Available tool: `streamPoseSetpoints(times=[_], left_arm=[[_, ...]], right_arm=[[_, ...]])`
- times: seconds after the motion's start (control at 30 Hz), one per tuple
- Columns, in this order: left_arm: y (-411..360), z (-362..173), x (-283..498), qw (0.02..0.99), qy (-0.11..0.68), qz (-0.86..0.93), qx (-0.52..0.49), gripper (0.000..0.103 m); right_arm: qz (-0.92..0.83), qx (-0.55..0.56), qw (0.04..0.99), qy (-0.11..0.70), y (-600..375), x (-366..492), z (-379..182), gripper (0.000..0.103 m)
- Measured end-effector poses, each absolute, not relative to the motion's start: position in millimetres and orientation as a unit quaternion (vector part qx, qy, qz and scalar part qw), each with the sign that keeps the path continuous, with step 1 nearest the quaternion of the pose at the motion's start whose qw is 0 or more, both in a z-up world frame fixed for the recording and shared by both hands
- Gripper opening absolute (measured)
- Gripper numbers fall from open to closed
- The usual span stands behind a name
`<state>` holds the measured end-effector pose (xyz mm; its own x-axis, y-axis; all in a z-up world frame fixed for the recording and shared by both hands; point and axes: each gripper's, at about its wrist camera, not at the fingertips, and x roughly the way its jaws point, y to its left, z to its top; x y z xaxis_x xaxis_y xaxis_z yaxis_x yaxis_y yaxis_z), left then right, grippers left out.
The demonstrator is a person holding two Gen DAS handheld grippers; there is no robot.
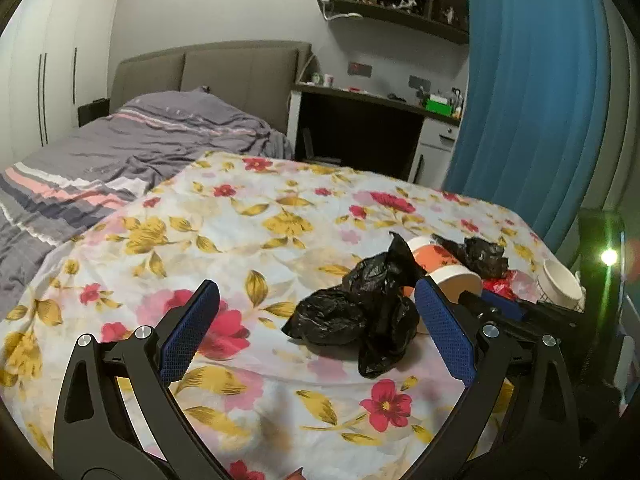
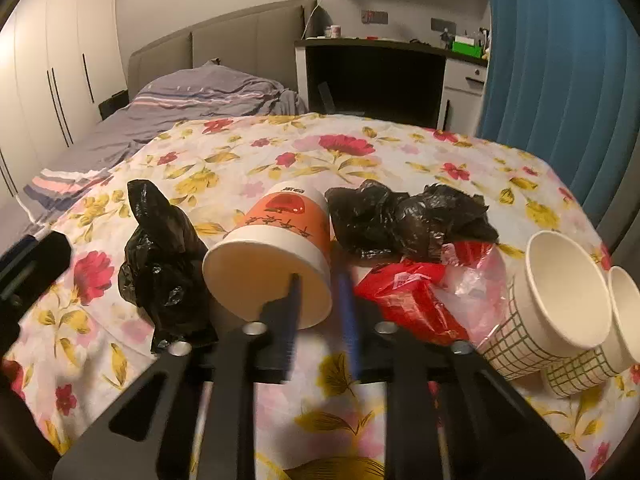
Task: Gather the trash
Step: 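Grasp the black plastic bag with the left tool while the right tool grasps the orange-white cup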
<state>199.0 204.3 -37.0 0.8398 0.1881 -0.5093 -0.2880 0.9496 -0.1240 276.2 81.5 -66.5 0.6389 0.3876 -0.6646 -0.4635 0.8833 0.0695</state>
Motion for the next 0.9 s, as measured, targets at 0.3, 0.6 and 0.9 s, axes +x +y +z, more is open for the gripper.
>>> streamPoseSetpoints(times=[0.3,0.6,0.9], left_arm=[[199,-53,224,0.946,0.287,0.11,-0.102,0.095],[204,-69,249,0.928,0.339,0.093,-0.123,0.071],[187,-71,246,0.929,0.35,0.057,-0.104,0.018]], right_arm=[[0.243,-0.046,0.911,0.329,63,264,-59,0.004],[0.243,-0.034,0.921,0.302,34,240,-41,0.004],[0.254,-0.025,0.93,0.265,9,206,-11,0.004]])
